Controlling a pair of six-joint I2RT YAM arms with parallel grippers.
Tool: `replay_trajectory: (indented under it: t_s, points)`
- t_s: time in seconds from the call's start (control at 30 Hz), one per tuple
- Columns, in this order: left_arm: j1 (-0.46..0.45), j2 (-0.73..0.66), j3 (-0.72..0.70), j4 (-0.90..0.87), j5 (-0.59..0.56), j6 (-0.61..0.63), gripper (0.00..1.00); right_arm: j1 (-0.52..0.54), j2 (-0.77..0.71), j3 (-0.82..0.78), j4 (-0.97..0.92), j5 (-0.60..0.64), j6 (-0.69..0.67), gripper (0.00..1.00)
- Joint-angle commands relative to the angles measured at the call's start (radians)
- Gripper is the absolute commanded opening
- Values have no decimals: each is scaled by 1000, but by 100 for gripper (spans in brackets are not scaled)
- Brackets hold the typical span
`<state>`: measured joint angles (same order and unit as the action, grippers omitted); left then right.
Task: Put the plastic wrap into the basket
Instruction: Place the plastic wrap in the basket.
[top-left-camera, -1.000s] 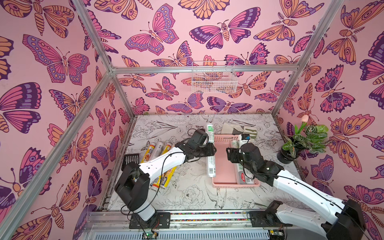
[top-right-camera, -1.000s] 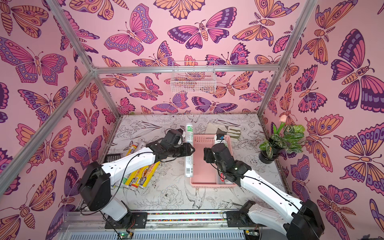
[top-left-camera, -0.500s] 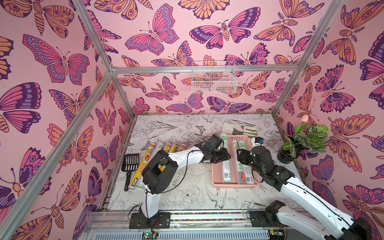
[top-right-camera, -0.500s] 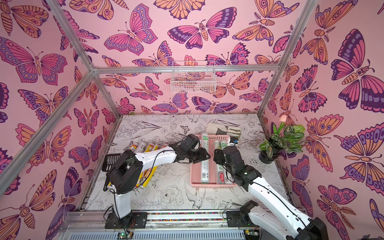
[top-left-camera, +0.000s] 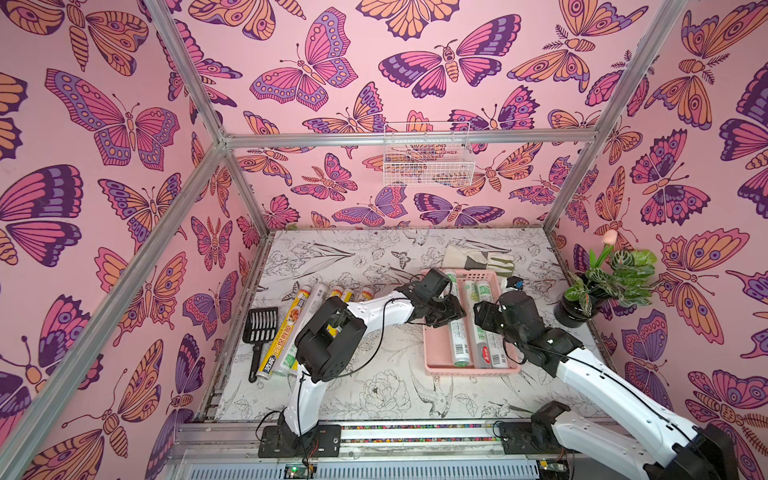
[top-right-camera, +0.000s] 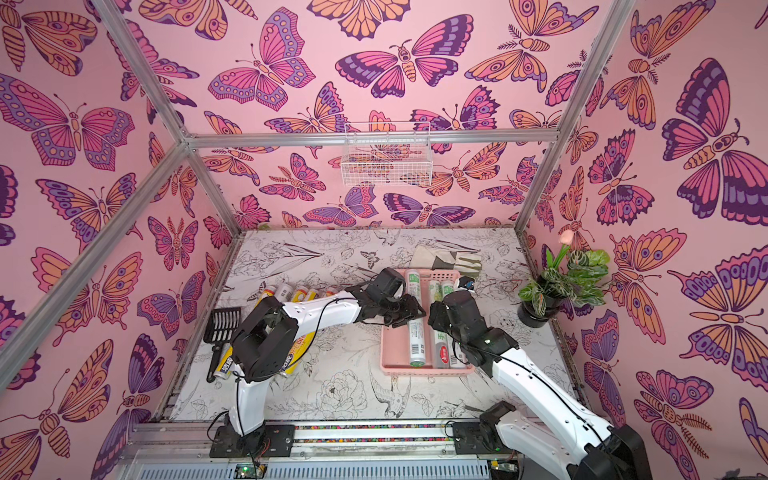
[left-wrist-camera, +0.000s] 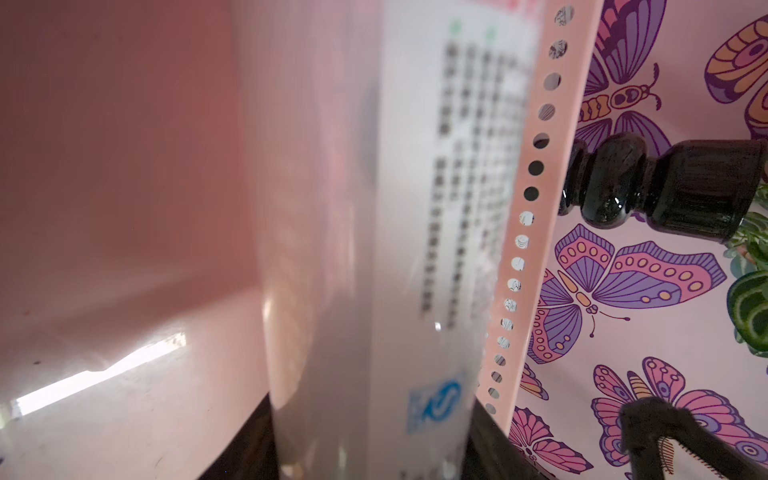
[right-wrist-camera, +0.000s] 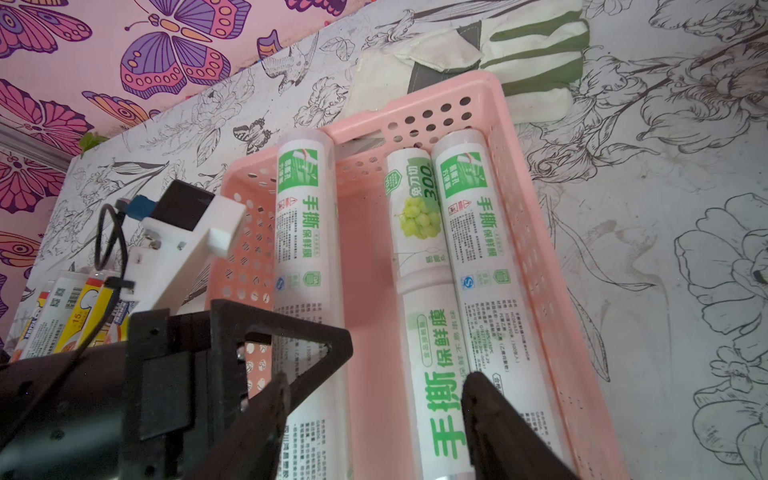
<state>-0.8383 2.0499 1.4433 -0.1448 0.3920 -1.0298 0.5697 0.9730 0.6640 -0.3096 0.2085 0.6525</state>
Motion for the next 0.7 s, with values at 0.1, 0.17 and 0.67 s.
replay_trajectory:
  t_s: [0.1,0.17,0.67]
  points:
    - [-7,40,72,-53,16,23,32,-9,10,11,-12,-6,6,70]
    - [-10,52,85,-71,10,32,33,-10,7,11,-11,-2,3,70]
    - [-22,106,151,-144,9,63,43,-25,2,10,-14,3,-5,70]
